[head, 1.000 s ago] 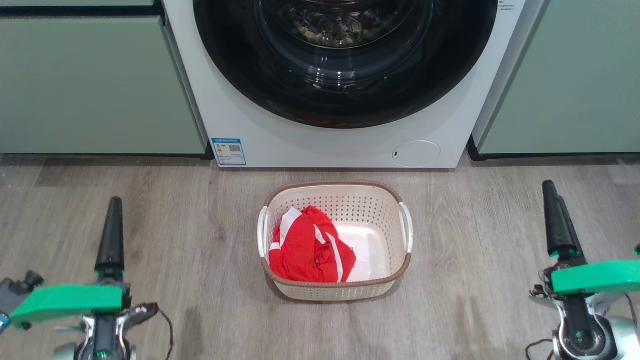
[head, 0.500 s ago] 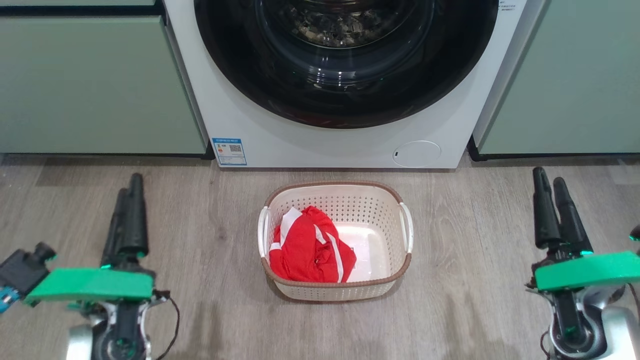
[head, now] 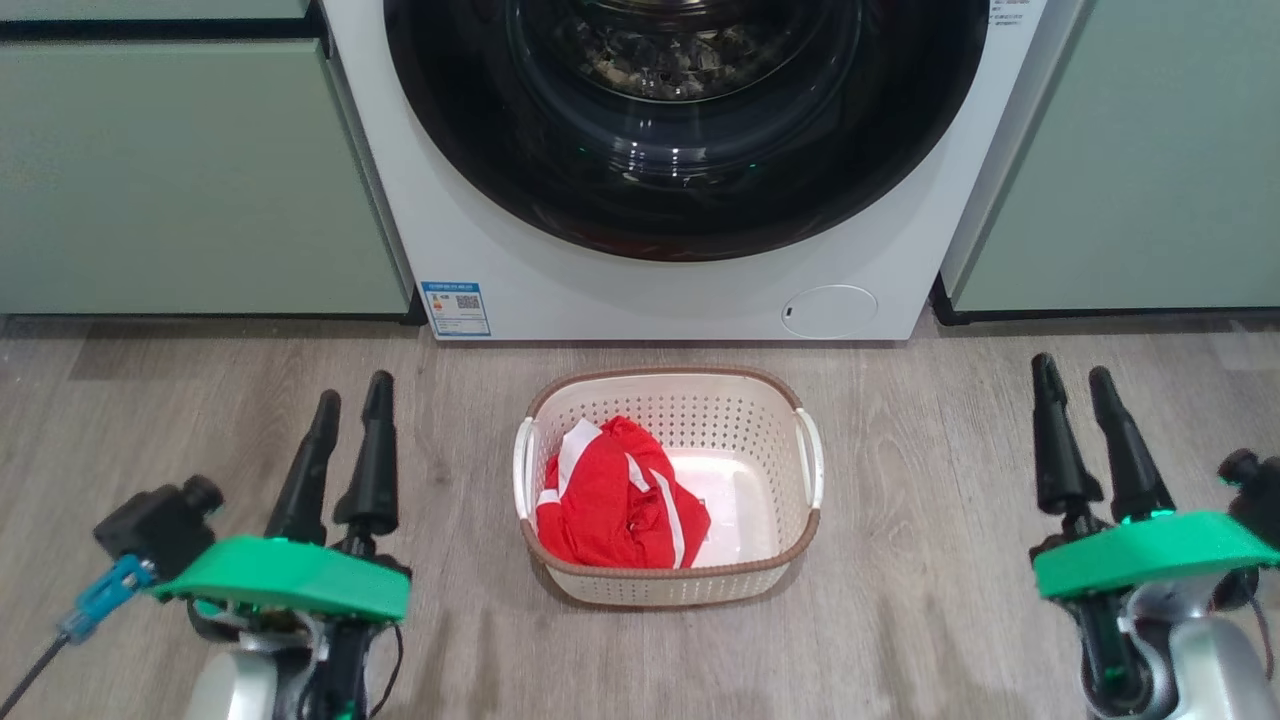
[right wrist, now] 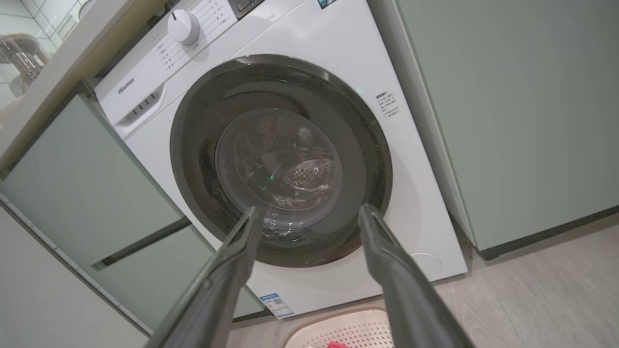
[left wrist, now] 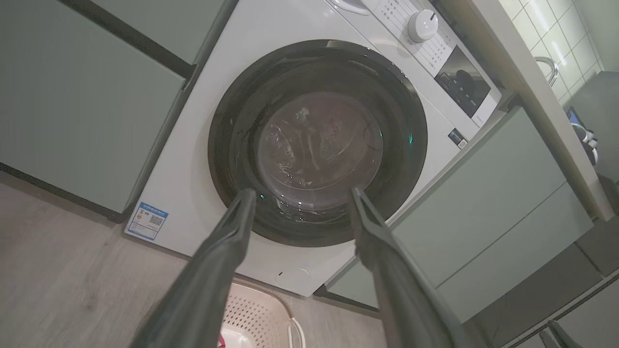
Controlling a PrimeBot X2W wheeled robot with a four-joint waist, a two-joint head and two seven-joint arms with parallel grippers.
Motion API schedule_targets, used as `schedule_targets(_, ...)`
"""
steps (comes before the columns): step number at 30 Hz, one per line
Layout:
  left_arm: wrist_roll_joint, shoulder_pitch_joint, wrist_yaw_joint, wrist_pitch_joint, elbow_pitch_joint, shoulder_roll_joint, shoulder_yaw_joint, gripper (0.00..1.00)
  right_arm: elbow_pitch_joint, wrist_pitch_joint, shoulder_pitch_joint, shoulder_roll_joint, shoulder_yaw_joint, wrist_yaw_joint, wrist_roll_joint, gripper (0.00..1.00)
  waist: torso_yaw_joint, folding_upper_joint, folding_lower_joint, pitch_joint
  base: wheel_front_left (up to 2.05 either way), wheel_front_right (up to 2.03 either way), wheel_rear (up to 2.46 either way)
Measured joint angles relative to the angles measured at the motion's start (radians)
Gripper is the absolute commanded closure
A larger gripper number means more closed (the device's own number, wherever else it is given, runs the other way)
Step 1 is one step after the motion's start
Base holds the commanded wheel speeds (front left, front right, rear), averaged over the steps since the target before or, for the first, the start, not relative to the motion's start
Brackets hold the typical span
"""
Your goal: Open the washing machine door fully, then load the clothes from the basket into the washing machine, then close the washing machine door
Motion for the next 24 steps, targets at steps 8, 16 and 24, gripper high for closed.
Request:
schedule_targets(8, 0.188, 0.0, 0.055, -0.019, -0.007, 0.001, -0.057, 0.0, 0.066, -0.025, 0.002, -0.001, -0.012, 0.0, -0.101, 0.0, -0.002, 0.0, 0.0, -0.001, 0.0, 0.0, 0.0)
schedule_targets(16, 0.316, 0.001, 0.11, -0.045, 0.012, 0.005, -0.125, 0.0, 0.142, -0.043, 0.002, -0.001, 0.0, 0.0, -0.167, 0.0, -0.002, 0.0, 0.0, -0.005, 0.0, 0.0, 0.0)
schedule_targets(24, 0.398, 0.003, 0.137, -0.063, 0.031, 0.014, -0.169, 0.0, 0.177, -0.07, -0.001, -0.001, -0.003, 0.0, -0.236, 0.0, -0.005, 0.0, 0.0, -0.011, 0.0, 0.0, 0.0)
